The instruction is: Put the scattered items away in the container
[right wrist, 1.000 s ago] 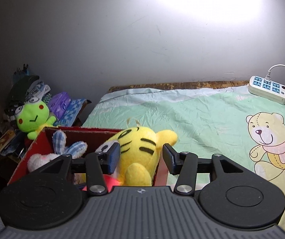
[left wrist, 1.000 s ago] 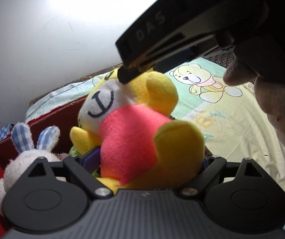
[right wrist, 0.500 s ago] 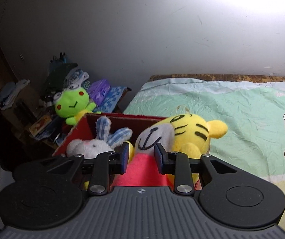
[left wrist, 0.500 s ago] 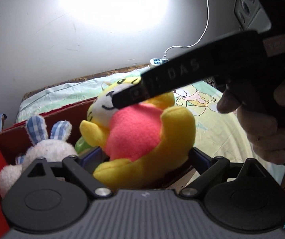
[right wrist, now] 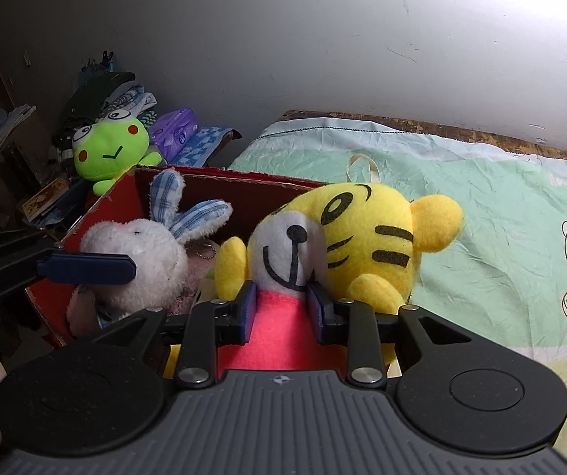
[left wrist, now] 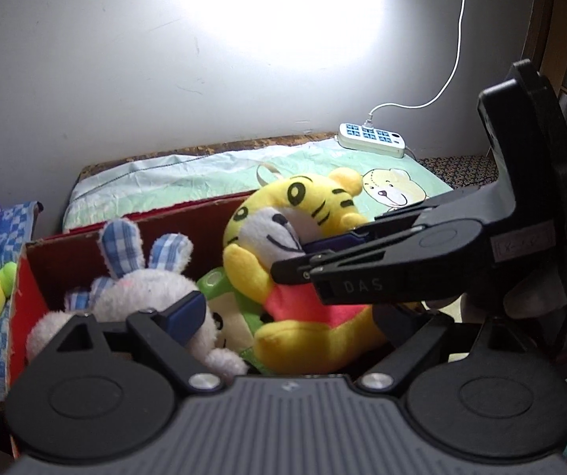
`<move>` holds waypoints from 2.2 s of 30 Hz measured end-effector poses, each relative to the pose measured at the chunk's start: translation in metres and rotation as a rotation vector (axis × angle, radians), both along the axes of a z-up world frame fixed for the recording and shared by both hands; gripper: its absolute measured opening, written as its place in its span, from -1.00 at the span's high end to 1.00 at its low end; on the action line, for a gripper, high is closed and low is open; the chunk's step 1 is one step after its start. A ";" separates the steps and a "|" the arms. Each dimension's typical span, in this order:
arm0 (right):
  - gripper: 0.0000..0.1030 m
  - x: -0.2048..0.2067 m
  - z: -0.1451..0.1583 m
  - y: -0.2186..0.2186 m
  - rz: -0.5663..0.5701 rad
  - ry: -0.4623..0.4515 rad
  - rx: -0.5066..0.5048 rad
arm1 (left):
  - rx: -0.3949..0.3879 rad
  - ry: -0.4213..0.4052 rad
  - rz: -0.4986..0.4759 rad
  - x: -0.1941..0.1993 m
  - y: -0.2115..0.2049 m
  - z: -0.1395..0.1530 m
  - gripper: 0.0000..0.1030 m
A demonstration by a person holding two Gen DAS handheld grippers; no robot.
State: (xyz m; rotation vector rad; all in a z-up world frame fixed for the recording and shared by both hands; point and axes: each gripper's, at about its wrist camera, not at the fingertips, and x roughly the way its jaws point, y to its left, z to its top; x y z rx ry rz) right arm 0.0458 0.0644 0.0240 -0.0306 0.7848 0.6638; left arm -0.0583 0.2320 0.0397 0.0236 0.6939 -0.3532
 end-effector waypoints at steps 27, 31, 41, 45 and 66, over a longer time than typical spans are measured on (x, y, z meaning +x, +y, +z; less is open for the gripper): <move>0.37 -0.046 0.038 -0.027 -0.223 0.001 0.159 | 0.216 0.106 0.483 0.004 0.032 0.006 -0.94; 0.23 -0.054 0.039 -0.026 -0.246 -0.003 0.164 | 0.218 0.121 0.509 0.000 0.034 0.005 -0.95; 0.21 -0.073 0.036 -0.019 -0.252 -0.035 0.152 | 0.267 0.123 0.550 -0.012 0.031 0.002 -0.98; 0.15 -0.075 0.038 -0.020 -0.237 -0.048 0.150 | 0.278 0.125 0.577 -0.017 0.027 0.003 -0.98; 0.10 -0.082 0.038 -0.064 -0.094 -0.010 0.131 | 0.311 0.204 0.749 -0.036 -0.026 0.007 -0.98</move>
